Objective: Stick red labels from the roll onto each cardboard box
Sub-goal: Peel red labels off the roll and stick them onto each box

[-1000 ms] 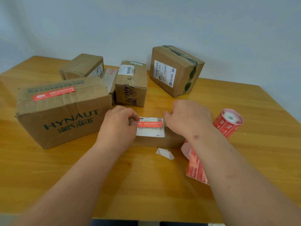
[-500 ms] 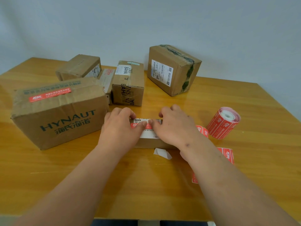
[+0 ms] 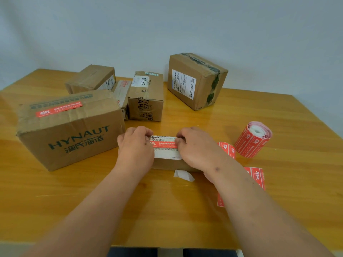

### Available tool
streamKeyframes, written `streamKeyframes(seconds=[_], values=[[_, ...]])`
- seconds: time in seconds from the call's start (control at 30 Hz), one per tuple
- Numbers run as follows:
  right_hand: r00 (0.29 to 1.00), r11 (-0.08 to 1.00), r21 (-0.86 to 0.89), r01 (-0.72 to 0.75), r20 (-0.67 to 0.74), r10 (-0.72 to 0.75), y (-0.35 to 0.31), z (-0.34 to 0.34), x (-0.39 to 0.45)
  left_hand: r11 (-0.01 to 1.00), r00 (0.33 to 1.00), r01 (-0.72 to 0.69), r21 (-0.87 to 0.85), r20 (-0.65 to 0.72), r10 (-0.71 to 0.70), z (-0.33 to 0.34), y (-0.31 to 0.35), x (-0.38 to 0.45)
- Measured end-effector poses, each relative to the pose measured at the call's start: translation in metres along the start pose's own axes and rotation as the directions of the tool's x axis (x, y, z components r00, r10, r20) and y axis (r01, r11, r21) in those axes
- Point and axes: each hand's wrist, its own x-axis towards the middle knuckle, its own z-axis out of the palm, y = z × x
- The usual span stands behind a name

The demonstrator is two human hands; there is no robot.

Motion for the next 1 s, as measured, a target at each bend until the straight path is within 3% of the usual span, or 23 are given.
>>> streamKeyframes(seconds=[0.2, 0.33, 0.73, 0.8, 0.87, 0.93, 1.0], values=[[1.000, 1.000, -0.008, 0.001, 0.026, -0.001, -0.001, 0.000, -0.001, 0.999, 0.997, 0.002, 0.043, 0.076, -0.005, -0.006, 0.003, -0.004], [0.999, 0.999, 0.053, -0.006, 0.049, 0.004, 0.002, -0.006, 0.001, 0.992, 0.990, 0.064, -0.109, 0.129, -0.050, -0.012, 0.000, -0.004], [0.999, 0.999, -0.023, 0.046, 0.003, -0.046, -0.010, 0.004, 0.002, 0.984, 0.995, 0.100, -0.151, 0.010, -0.099, -0.025, -0.006, -0.008], [0.997, 0.997, -0.006, 0.071, 0.031, -0.071, -0.013, 0.001, 0.000, 0.998, 0.998, 0.028, -0.060, -0.046, -0.030, -0.029, -0.010, -0.010], [0.981, 0.990, -0.077, 0.121, 0.164, -0.107, -0.017, -0.006, -0.004, 0.993, 0.992, -0.079, 0.083, -0.088, 0.086, -0.035, -0.014, -0.015], [0.944, 0.970, -0.179, 0.167, 0.314, -0.104, -0.021, -0.013, -0.007, 0.968, 0.988, -0.142, 0.208, -0.026, 0.150, -0.041, -0.015, -0.017], [0.931, 0.962, -0.209, 0.174, 0.354, -0.092, -0.023, -0.015, -0.007, 0.930, 0.985, -0.173, 0.325, 0.051, 0.165, -0.048, -0.016, -0.018]])
